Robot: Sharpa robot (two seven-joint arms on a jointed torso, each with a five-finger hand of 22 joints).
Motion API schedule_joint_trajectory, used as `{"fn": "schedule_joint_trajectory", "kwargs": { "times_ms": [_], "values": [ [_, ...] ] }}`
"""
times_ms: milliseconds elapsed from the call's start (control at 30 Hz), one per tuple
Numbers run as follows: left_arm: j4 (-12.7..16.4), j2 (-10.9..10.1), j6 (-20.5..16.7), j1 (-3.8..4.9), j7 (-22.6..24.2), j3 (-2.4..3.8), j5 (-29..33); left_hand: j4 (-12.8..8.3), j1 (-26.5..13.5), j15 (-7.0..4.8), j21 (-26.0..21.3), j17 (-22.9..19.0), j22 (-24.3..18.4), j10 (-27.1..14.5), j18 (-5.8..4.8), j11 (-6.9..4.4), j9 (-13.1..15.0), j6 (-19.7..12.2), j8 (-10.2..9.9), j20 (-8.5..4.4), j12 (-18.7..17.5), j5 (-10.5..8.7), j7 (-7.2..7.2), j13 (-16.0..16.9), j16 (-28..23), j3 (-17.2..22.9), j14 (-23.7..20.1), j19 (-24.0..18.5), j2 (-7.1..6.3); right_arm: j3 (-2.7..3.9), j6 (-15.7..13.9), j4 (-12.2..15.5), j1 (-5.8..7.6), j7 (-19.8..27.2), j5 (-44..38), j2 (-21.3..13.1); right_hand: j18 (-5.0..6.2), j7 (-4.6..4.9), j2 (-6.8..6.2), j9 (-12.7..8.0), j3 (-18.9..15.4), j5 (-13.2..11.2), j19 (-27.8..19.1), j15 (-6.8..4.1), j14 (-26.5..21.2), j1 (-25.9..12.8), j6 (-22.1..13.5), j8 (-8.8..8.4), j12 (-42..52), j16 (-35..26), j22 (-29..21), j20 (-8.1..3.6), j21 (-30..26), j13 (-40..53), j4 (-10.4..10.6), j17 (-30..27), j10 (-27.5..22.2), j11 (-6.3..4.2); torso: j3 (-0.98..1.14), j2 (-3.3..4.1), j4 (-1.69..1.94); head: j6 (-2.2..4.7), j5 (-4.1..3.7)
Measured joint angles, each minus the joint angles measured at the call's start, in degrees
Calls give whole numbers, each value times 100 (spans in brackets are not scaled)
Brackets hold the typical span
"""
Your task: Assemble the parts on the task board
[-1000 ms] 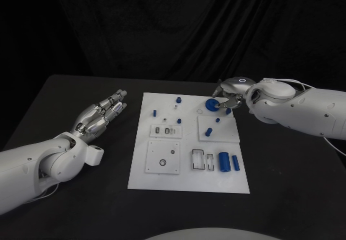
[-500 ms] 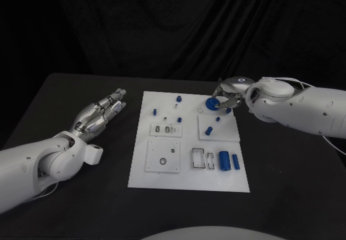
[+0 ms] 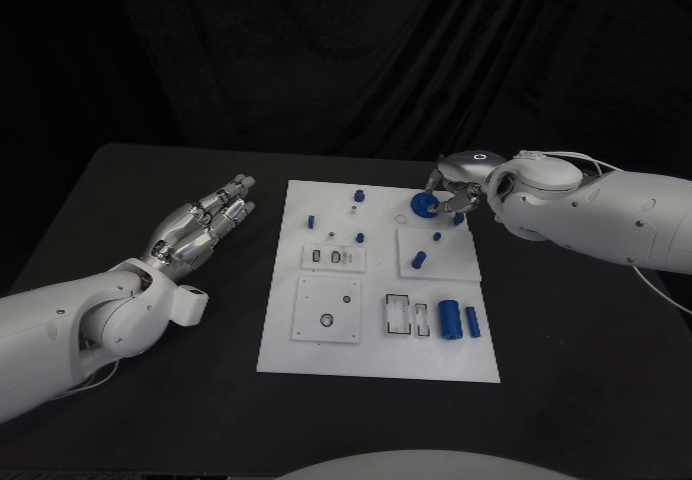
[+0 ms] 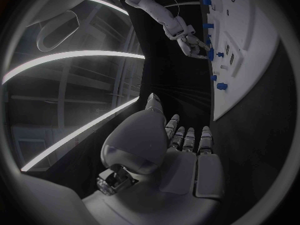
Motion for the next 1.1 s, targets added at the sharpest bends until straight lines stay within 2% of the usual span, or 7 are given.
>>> {"fn": "schedule_joint_trajectory", "kwargs": {
  "times_ms": [133,267,333,500,600,800,1100],
  "values": [
    [-2,-8,6,0,0,0,0,0,22,0,0,-2,0,0,1,0,0,-12,0,0,0,0,12,0,0,0,0,0,22,8,-51,-19,-17,26,16,9,1,64,64,-3,-62,-1,0,-55,-5,73,64,4,0,0,0,-61,0,0,-143,0,3,-60,1,1,1,-8,9],
    [-9,-14,11,0,0,0,0,0,22,0,0,-3,-3,0,0,0,0,-21,0,0,0,0,21,1,0,0,0,0,22,6,-160,11,-35,62,29,-24,1,71,130,-12,-131,-22,-21,-96,-6,141,71,4,0,0,0,-82,0,0,-213,-1,3,-100,3,2,8,-4,10],
    [-13,-20,14,0,0,0,0,-1,22,0,0,-3,-3,-1,0,1,0,-21,0,0,0,0,21,1,0,1,0,0,22,1,-247,64,-39,86,30,-55,1,71,142,-13,-93,-23,-4,-96,-6,159,71,4,0,0,-1,-99,0,-1,-298,0,3,-101,3,4,13,14,14],
    [-15,-31,17,0,0,0,-1,-16,22,20,0,-2,-5,-21,0,20,0,-21,0,21,0,0,21,1,0,16,-20,21,22,-36,-396,287,-7,123,26,-114,1,71,146,-13,-89,-34,0,-113,-23,186,70,5,0,0,-1,-102,0,-1,-335,-1,3,-101,3,4,16,54,35],
    [-14,-32,18,0,0,0,-1,-7,22,20,0,-2,-5,-21,0,20,1,-20,0,21,0,0,21,1,0,25,-21,21,22,-50,-447,486,104,135,20,-134,1,71,178,-13,-136,-20,0,-117,-26,154,70,15,0,0,-1,-102,0,-1,-303,-1,3,-101,3,4,10,59,54],
    [-8,-33,18,0,0,0,-1,0,22,20,0,-1,-5,-9,0,32,1,-9,0,35,0,0,33,2,0,32,-21,6,22,-30,-569,809,390,149,14,-90,1,70,235,-13,-137,-12,0,-117,-26,91,70,15,0,0,-1,-102,0,-1,-304,-1,3,-101,4,-4,-7,35,75],
    [-20,6,18,0,0,0,-1,0,22,32,0,0,-4,-3,0,38,1,1,0,41,0,0,42,2,0,32,-9,0,22,-34,-601,933,467,183,9,238,1,70,227,-12,-135,-12,0,-116,-27,53,69,16,0,0,-2,-102,0,-1,-301,-1,2,-101,-3,-2,10,44,43]
  ]
}}
